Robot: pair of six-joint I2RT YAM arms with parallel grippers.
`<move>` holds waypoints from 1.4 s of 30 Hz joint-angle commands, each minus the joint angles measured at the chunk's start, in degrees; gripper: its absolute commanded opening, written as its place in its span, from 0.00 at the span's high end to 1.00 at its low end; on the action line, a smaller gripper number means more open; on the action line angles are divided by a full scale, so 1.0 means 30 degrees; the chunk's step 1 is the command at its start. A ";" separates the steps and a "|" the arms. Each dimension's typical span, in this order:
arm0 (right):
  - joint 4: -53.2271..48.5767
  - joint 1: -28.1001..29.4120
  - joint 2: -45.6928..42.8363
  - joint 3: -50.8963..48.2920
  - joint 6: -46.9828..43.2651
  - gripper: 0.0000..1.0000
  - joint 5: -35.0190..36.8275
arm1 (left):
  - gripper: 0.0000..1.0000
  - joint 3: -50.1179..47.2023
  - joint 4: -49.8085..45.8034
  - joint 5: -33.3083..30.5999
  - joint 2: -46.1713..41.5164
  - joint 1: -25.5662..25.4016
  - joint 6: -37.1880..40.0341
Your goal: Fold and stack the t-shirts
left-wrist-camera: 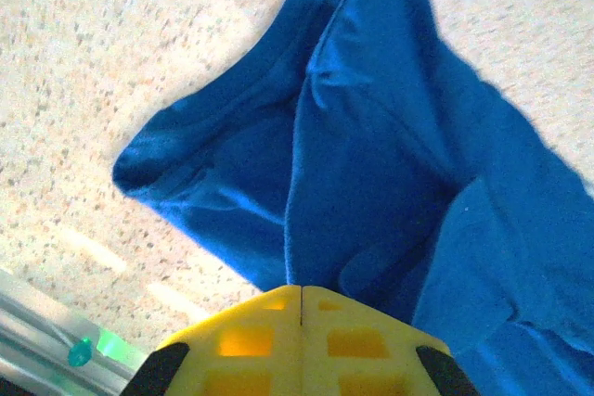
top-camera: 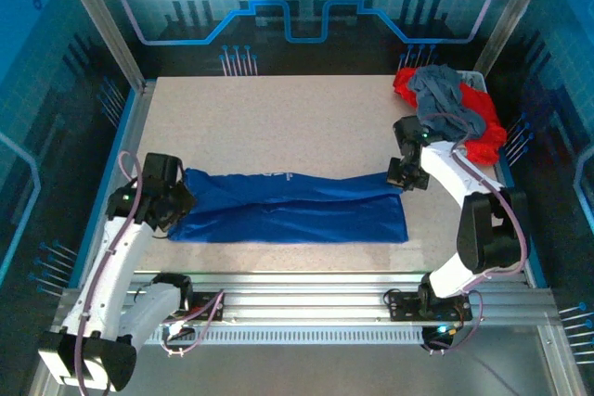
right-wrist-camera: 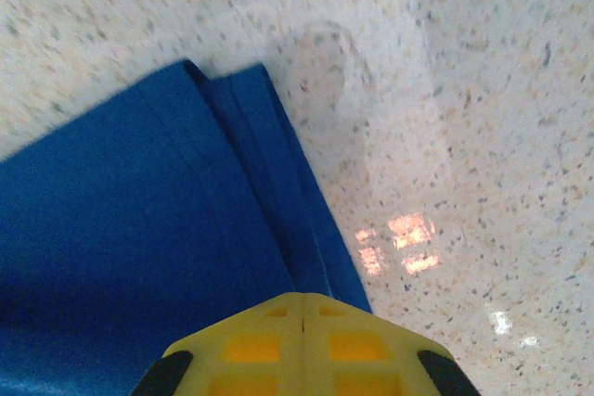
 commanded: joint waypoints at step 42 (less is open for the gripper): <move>0.2354 -0.0988 0.3063 0.2797 0.1427 0.68 -0.2829 | 0.46 0.2732 0.4881 0.1879 0.7378 0.1843 -0.0355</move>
